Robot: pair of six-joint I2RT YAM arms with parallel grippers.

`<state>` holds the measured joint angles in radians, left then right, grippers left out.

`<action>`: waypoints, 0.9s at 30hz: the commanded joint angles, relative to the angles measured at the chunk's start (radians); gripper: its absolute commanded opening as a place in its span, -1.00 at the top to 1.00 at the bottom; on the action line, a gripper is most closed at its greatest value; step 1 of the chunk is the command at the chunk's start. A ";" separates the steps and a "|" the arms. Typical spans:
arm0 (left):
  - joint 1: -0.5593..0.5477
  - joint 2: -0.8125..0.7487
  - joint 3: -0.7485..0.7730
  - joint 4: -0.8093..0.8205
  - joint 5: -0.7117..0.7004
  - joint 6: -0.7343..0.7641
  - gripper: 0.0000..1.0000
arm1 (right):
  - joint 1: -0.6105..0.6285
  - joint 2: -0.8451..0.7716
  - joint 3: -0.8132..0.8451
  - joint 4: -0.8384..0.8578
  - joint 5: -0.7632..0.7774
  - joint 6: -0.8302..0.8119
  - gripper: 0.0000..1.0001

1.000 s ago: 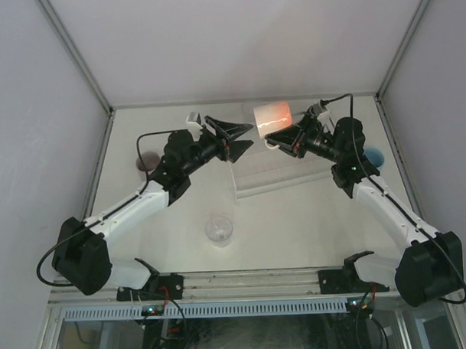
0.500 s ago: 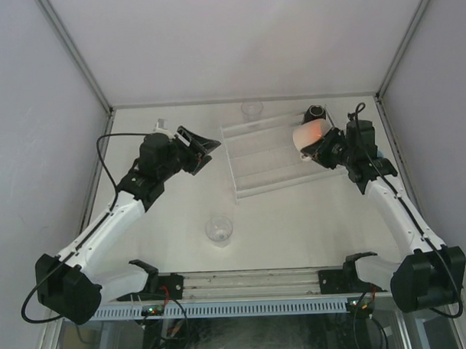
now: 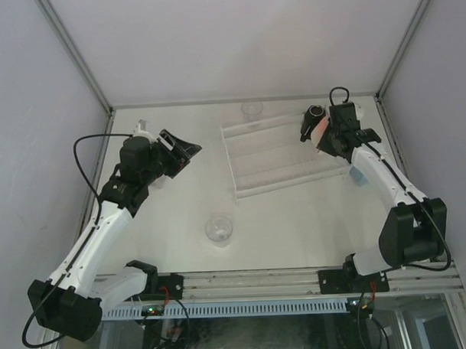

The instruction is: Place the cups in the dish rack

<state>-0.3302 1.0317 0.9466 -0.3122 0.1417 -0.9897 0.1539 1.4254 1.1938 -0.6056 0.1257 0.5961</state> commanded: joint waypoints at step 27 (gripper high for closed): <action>0.089 -0.148 0.015 -0.109 -0.021 0.140 -0.41 | 0.026 0.305 0.128 0.111 0.180 -0.066 1.00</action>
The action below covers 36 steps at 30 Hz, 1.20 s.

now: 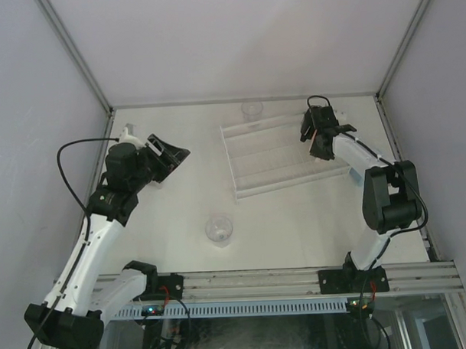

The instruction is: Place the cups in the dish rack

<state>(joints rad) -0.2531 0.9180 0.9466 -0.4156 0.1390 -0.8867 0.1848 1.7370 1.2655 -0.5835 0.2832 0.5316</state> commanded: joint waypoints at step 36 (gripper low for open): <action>0.016 0.006 0.073 -0.071 0.008 0.180 -0.44 | -0.041 -0.335 0.125 -0.169 -0.010 0.004 0.23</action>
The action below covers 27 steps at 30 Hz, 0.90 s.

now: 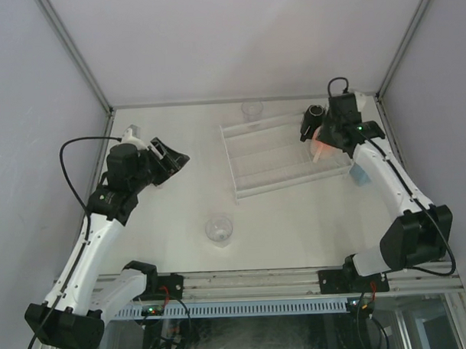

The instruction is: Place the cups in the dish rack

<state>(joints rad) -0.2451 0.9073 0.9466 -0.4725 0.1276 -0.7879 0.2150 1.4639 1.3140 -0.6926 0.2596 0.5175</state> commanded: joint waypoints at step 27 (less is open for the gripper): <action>0.009 0.090 0.061 0.061 0.122 0.111 -0.47 | -0.431 0.358 0.275 -0.188 -0.169 -0.140 0.24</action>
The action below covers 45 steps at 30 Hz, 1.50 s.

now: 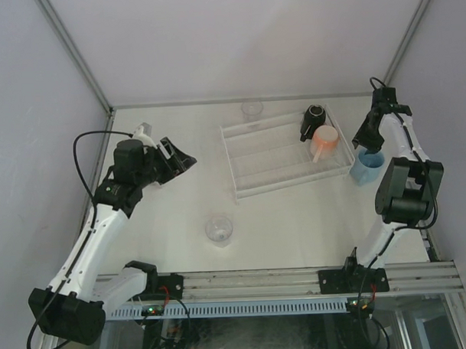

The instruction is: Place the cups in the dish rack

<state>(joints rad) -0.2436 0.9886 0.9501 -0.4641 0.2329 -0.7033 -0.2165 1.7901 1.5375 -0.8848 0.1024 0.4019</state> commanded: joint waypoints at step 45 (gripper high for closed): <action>-0.152 0.124 0.142 0.235 0.381 -0.178 -0.54 | -0.053 -0.525 0.018 0.256 -0.267 0.045 1.00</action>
<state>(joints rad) -0.3534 1.1141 1.0386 -0.4023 0.5247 -0.7525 -0.3050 1.3808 1.5253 -0.8520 0.0319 0.4057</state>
